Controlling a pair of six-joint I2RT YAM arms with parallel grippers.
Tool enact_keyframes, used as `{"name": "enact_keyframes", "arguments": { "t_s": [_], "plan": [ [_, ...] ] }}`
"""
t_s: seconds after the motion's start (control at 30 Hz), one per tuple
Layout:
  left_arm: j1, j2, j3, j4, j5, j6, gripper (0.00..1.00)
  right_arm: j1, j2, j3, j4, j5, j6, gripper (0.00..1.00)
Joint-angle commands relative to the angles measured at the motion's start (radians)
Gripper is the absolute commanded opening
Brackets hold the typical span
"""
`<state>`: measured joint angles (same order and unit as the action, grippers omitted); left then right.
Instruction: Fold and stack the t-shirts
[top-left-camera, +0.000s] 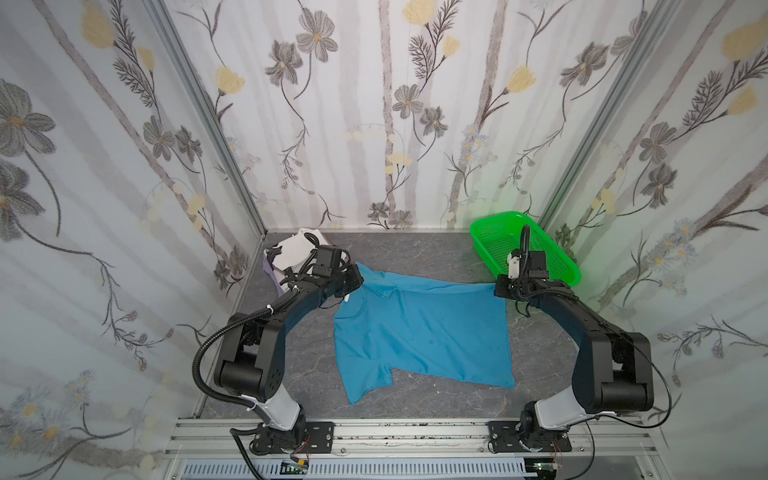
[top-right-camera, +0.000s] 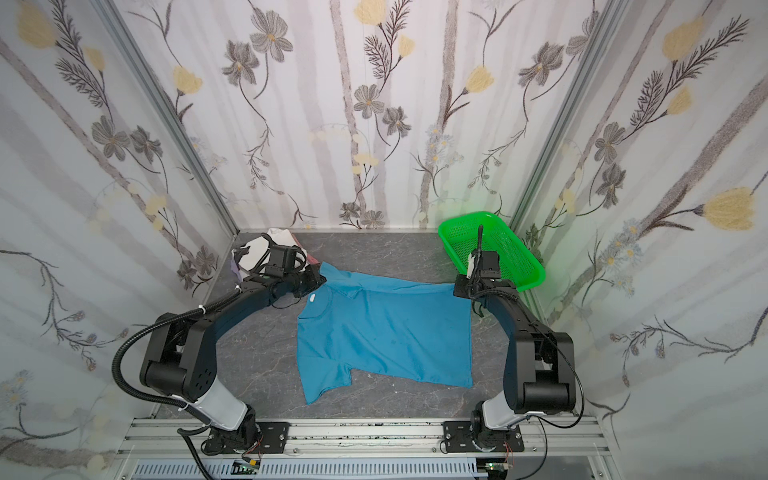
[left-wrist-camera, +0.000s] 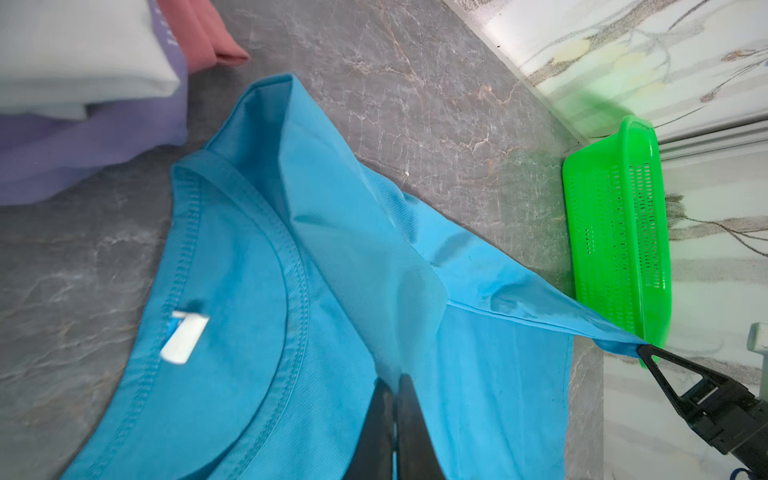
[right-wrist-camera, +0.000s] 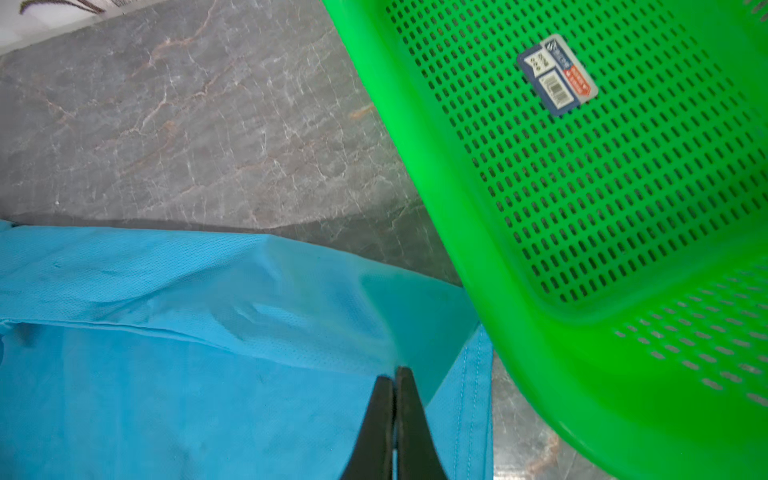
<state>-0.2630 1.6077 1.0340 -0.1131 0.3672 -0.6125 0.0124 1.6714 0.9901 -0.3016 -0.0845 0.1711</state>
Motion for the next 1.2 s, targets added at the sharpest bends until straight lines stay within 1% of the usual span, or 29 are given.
{"name": "enact_keyframes", "arguments": {
  "t_s": [0.0, 0.17, 0.3, 0.4, 0.47, 0.57, 0.63, 0.73, 0.9, 1.07, 1.17],
  "plan": [
    [-0.004, -0.061, -0.067, 0.019, -0.022, -0.015, 0.0, 0.002, -0.015, -0.023, -0.006, 0.025, -0.011, 0.0],
    [-0.017, -0.173, -0.144, -0.002, -0.02, -0.026, 0.0, 0.015, -0.01, -0.004, -0.027, 0.113, -0.049, 0.0],
    [-0.018, -0.254, -0.177, -0.022, -0.026, -0.024, 0.0, 0.027, -0.014, 0.037, 0.0, 0.155, -0.09, 0.0],
    [-0.018, -0.259, -0.177, -0.036, -0.008, -0.017, 0.0, 0.038, 0.004, 0.092, 0.029, 0.159, -0.116, 0.0],
    [-0.019, -0.252, -0.177, -0.034, 0.0, -0.015, 0.0, 0.052, 0.036, 0.152, 0.01, 0.169, -0.134, 0.0],
    [-0.019, -0.245, -0.184, -0.024, 0.01, -0.016, 0.0, 0.082, 0.055, 0.196, -0.021, 0.232, -0.14, 0.0],
    [-0.022, -0.248, -0.199, -0.017, 0.008, -0.022, 0.0, 0.095, 0.026, 0.154, 0.002, 0.245, -0.136, 0.0],
    [-0.024, -0.248, -0.213, -0.024, 0.004, -0.024, 0.0, 0.1, -0.056, 0.028, 0.049, 0.244, -0.105, 0.0],
    [-0.028, -0.26, -0.233, -0.056, 0.004, -0.023, 0.0, 0.098, -0.136, -0.127, 0.043, 0.252, -0.034, 0.0],
    [-0.029, -0.295, -0.255, -0.107, 0.0, -0.023, 0.0, 0.093, -0.163, -0.184, -0.005, 0.281, 0.002, 0.0],
    [-0.032, -0.315, -0.277, -0.13, 0.007, -0.017, 0.0, 0.098, -0.171, -0.2, -0.016, 0.266, 0.018, 0.0]
  ]
}}
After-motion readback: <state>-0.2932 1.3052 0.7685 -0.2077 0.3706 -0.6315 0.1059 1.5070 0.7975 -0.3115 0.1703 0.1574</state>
